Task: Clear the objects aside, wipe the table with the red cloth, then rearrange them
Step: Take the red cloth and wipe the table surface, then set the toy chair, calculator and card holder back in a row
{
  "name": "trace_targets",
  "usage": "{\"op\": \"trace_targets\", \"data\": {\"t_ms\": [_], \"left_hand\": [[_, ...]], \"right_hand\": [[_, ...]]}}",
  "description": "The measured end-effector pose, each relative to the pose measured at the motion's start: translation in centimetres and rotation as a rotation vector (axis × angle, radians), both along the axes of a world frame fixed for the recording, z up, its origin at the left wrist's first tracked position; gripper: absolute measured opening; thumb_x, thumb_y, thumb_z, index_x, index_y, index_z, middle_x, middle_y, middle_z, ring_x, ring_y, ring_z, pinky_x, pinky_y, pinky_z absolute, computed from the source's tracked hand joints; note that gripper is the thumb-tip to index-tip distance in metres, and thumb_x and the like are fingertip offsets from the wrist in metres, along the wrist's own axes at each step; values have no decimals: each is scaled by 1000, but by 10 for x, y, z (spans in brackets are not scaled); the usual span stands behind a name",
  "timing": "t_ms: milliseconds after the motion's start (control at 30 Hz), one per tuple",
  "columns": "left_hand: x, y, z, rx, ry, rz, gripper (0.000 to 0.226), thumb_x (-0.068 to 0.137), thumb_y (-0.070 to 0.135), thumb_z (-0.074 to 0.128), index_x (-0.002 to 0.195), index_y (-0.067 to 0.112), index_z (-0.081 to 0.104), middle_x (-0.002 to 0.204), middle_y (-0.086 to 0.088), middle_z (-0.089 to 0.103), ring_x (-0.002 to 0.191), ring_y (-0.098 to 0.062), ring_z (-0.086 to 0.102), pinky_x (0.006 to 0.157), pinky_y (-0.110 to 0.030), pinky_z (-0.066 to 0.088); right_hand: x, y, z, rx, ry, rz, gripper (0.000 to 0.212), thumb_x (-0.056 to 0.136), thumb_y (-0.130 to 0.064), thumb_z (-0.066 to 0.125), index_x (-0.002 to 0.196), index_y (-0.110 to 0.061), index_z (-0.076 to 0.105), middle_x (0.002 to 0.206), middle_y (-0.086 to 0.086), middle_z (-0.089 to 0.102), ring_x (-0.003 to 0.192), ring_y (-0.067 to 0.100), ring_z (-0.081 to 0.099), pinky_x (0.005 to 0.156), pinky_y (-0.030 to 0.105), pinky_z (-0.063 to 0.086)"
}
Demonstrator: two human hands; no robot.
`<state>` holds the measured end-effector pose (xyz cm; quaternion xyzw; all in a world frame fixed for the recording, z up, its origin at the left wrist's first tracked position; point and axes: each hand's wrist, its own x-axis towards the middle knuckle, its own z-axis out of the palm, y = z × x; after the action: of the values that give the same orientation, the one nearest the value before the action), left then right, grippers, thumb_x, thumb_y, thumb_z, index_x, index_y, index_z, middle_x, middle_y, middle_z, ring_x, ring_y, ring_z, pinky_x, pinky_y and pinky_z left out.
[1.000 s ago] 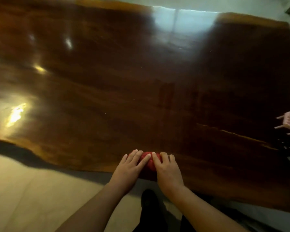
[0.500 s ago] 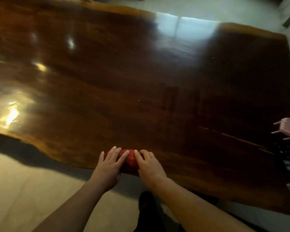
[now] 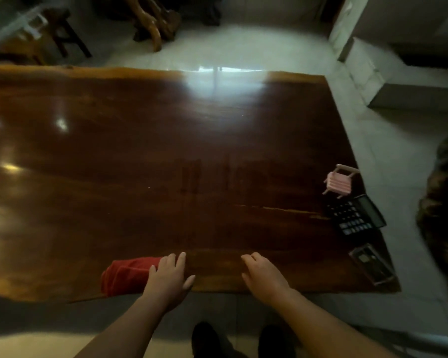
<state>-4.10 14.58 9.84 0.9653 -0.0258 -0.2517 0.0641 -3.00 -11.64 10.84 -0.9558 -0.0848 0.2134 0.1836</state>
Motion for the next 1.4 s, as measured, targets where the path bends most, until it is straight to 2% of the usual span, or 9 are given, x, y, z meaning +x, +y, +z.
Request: {"op": "trace_targets", "data": {"t_ms": [133, 267, 333, 500, 667, 933, 1100, 1233, 1400], "left_hand": [[23, -57, 35, -49, -43, -53, 74, 92, 63, 33, 150, 20, 18, 145, -5, 41, 125, -20, 45, 100, -37, 43], [47, -111, 84, -61, -194, -137, 59, 94, 59, 35, 139, 21, 40, 128, -2, 54, 113, -17, 52, 91, -32, 47], [58, -137, 105, -67, -277, -161, 56, 95, 57, 37, 135, 19, 44, 126, -3, 56, 113, -19, 53, 90, -33, 47], [81, -179, 137, -88, -379, -170, 54, 95, 52, 42, 135, 16, 46, 129, -8, 56, 117, -26, 52, 93, -40, 47], [92, -188, 137, -136, -440, -174, 54, 94, 52, 44, 137, 18, 45, 128, -6, 56, 116, -24, 53, 89, -36, 48], [111, -171, 93, -149, -366, -146, 47, 95, 45, 46, 134, 19, 46, 127, -3, 56, 113, -20, 54, 86, -32, 50], [116, -168, 30, -58, -341, -132, 50, 97, 44, 41, 139, 17, 43, 141, -8, 46, 131, -24, 40, 98, -35, 43], [114, -169, -34, -8, -242, -63, 62, 98, 49, 32, 152, 22, 19, 159, -9, 19, 147, -26, 13, 113, -49, 26], [102, -176, -92, 2, -193, 1, 66, 96, 56, 12, 151, 30, -14, 161, -5, -19, 144, -24, -23, 113, -63, 2]], "right_hand": [[14, -55, 27, 0, -53, -102, 48, 95, -40, 54, 140, -29, 41, 127, -8, 55, 106, 6, 56, 80, 22, 50], [34, -97, 64, 27, -121, -121, 54, 94, -48, 52, 143, -26, 40, 133, -2, 55, 118, 14, 55, 94, 34, 50], [47, -116, 83, 31, -176, -79, 58, 94, -52, 50, 144, -23, 39, 135, 2, 54, 122, 19, 53, 99, 40, 47], [75, -141, 116, 16, -302, -47, 62, 94, -53, 49, 144, -19, 38, 135, 6, 51, 122, 25, 50, 97, 44, 47], [88, -150, 120, 78, -316, -72, 60, 93, -47, 54, 144, -19, 38, 137, 7, 48, 123, 24, 48, 95, 42, 50], [106, -147, 83, 89, -223, -134, 57, 94, -45, 53, 144, -20, 39, 137, 2, 47, 123, 19, 48, 95, 40, 50], [124, -174, 41, 55, -167, -219, 56, 94, -43, 55, 144, -20, 40, 138, 2, 48, 125, 20, 48, 98, 37, 48], [146, -214, 5, -1, -186, -288, 54, 93, -39, 58, 141, -18, 44, 136, 6, 50, 125, 23, 47, 99, 40, 46], [177, -263, -19, -117, -283, -363, 46, 91, -31, 62, 132, -14, 49, 127, 12, 51, 114, 28, 50, 85, 38, 49]]}}
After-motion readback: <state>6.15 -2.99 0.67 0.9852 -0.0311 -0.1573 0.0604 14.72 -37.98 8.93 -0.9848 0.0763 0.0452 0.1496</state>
